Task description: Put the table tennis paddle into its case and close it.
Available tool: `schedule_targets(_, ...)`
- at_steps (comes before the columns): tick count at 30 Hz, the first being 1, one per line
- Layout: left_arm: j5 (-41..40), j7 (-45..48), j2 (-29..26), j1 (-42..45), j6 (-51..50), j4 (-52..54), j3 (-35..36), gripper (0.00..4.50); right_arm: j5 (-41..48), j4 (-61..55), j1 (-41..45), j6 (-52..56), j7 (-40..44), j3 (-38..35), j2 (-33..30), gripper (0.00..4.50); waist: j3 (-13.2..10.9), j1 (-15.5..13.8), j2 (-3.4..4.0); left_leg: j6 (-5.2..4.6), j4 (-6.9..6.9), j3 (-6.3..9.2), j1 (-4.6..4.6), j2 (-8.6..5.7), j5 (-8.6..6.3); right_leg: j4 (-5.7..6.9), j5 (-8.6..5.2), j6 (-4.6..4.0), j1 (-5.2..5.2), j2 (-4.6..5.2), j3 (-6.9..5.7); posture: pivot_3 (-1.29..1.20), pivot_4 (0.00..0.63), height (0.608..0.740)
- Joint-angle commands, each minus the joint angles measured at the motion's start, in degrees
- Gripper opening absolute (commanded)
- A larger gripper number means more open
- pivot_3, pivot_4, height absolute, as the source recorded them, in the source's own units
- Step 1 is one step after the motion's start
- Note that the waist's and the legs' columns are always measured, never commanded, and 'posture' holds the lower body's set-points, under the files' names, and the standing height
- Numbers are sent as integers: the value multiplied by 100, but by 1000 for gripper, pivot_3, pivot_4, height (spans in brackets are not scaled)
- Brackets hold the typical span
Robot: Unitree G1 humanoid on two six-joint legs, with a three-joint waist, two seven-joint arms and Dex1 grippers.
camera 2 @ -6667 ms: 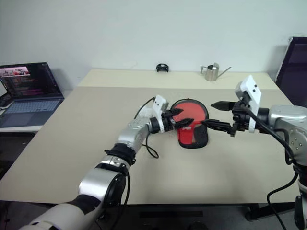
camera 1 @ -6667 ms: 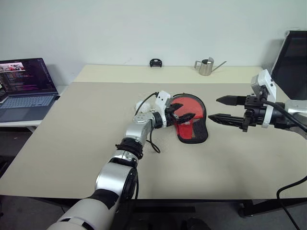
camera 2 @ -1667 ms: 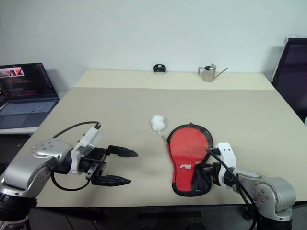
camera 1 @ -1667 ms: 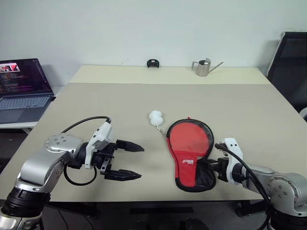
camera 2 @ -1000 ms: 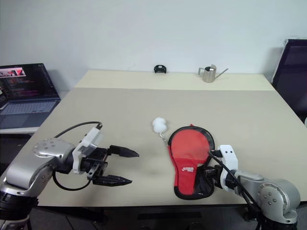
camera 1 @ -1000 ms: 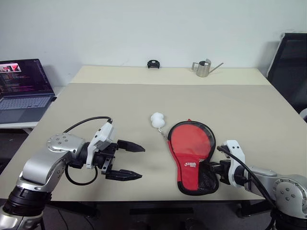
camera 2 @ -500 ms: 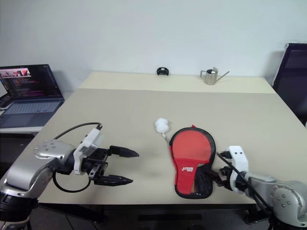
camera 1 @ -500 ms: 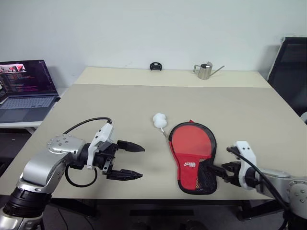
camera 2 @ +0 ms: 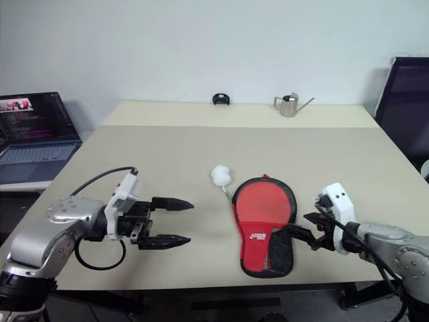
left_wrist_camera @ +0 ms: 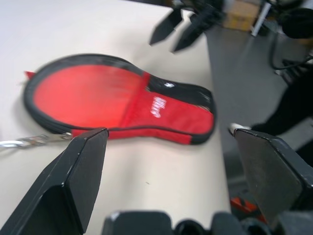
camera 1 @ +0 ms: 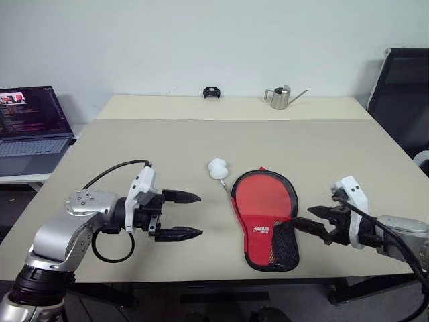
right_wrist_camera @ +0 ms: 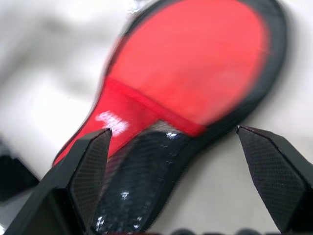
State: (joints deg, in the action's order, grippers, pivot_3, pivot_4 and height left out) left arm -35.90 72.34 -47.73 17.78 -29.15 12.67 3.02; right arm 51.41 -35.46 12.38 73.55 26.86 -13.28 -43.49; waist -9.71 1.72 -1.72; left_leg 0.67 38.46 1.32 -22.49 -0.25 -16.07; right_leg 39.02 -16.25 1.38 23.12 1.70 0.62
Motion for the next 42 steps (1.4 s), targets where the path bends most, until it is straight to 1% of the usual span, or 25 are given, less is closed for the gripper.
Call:
schedule_targets(1, 79, -449, 120, 189, 89, -185, 318, 4500, -640, -48, 173, -1176, 649, 562, -249, 4495, 0, 0, -2, 0, 1, 1, 0, 1, 0, 0, 0, 0, 0, 0, -1, 0, 150, 740)
schedule_targets(5, 221, -1071, 380, 431, 111, -485, 454, 4500, -1297, 606, 728, -1866, 677, 1139, -55, 4495, -1, -3, -4, 0, 22, 2, -6, 1, 0, 6, 2, 2, -1, 0, -2, 0, 150, 740)
schedule_targets(8, 393, -1505, 543, 514, 168, -603, 510, 4500, -1644, 1163, 1261, -2197, 732, 1560, 275, 4495, -1, 0, -4, 0, 30, 2, -9, 1, 0, 7, 5, 3, 0, 0, 0, 0, 150, 740)
schedule_targets(11, 408, -1668, 618, 541, 151, -620, 550, 4500, -1937, 1665, 1553, -2509, 762, 1789, 616, 4495, -2, -7, -4, 0, 29, 4, -13, 2, 0, 8, 6, 2, 4, 0, -2, 0, 150, 740)
schedule_targets(16, 357, -1706, 631, 574, 84, -586, 569, 4500, -2315, 2289, 1792, -2965, 846, 1978, 1069, 4495, -2, -11, -4, -1, 30, 7, -28, 1, -2, 3, 7, 1, 13, 4, -6, 0, 150, 740)
schedule_targets(18, 342, -1719, 620, 609, 42, -605, 582, 4500, -2575, 2563, 1886, -3139, 886, 2177, 1213, 4495, -2, -10, -4, -1, 30, 7, -27, 0, -2, 4, 7, 1, 13, 5, -6, 0, 150, 740)
schedule_targets(22, 420, -1722, 603, 719, 23, -714, 532, 4500, -2900, 2948, 1906, -3197, 1024, 2503, 1285, 4495, -2, -11, -4, -1, 31, 7, -25, 0, -2, 7, 7, 0, 13, 5, -7, 0, 150, 740)
schedule_targets(24, 603, -1809, 617, 839, 59, -838, 407, 4500, -3069, 3170, 1877, -3242, 1073, 2606, 1296, 4495, -2, -11, -4, -1, 31, 7, -26, 0, -2, 6, 7, 0, 13, 5, -7, 0, 150, 740)
schedule_targets(27, 923, -2014, 678, 1058, 121, -1144, 238, 4500, -3282, 3451, 1866, -3263, 1067, 2670, 1341, 4495, -2, -16, -4, -1, 32, 7, -25, -2, -2, 7, 7, 0, 13, 5, -9, 0, 150, 740)
schedule_targets(32, 1400, -2461, 992, 1552, 155, -1806, -16, 4500, -3485, 3752, 1861, -3369, 982, 2581, 1550, 4495, -1, -15, -4, -1, 33, 7, -23, -2, -2, 10, 8, -1, 12, 5, -9, 0, 150, 740)
schedule_targets(38, 1740, -2964, 1638, 2313, 12, -2736, -225, 4500, -3615, 3812, 1848, -3372, 975, 2564, 1768, 4495, 0, -17, -6, -1, 37, 7, -23, -3, -1, 14, 8, 0, 11, 5, -8, 0, 150, 740)
schedule_targets(42, 2144, -3084, 1994, 2879, 393, -3691, -435, 4500, -3673, 3828, 1871, -3352, 971, 2559, 1885, 4495, 1, -3, -7, -1, 40, 6, -22, -4, -1, 18, 9, 0, 12, 5, -7, 0, 150, 740)
